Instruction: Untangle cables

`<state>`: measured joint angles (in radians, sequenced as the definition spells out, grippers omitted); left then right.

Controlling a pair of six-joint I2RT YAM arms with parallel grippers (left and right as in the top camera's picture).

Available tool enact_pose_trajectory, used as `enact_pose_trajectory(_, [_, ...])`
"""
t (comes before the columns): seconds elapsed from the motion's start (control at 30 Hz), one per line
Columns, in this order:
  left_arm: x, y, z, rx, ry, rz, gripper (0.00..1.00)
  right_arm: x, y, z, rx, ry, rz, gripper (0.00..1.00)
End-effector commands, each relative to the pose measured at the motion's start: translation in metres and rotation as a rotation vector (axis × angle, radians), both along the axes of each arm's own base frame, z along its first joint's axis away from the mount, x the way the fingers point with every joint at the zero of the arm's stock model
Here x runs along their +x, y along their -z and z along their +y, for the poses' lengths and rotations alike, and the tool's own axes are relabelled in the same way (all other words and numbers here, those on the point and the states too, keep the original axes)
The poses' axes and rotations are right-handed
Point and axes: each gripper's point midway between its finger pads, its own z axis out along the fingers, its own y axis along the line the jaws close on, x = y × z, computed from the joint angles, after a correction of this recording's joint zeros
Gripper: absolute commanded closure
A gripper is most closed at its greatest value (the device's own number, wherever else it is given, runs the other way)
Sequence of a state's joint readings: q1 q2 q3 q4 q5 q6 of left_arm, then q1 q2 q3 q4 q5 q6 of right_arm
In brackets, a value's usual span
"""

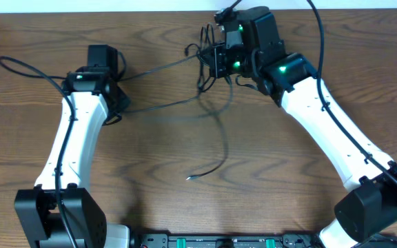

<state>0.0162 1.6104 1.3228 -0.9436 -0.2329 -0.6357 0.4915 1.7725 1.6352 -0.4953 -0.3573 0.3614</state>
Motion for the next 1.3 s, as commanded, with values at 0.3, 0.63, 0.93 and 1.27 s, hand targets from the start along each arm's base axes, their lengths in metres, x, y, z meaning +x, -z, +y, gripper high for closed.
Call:
enact_pose_trajectory(0.3, [-0.009, 0.0, 0.029, 0.035, -0.092, 0.019, 0.67, 0.021, 0.011, -0.058, -0.062, 0.095, 0.033, 0.99])
enact_pose_trajectory(0.63, [-0.009, 0.0, 0.029, 0.035, -0.091, 0.02, 0.67, 0.024, 0.057, -0.168, -0.43, 0.413, 0.141, 0.99])
enact_pose_trajectory(0.93, [-0.009, 0.0, 0.029, 0.034, -0.093, 0.019, 0.67, -0.007, 0.072, -0.3, -0.787, 0.726, 0.291, 0.99])
enact_pose_trajectory(1.27, [-0.01, 0.0, 0.029, 0.033, -0.098, 0.023, 0.67, -0.015, 0.076, -0.349, -0.757, 0.816, 0.372, 0.81])
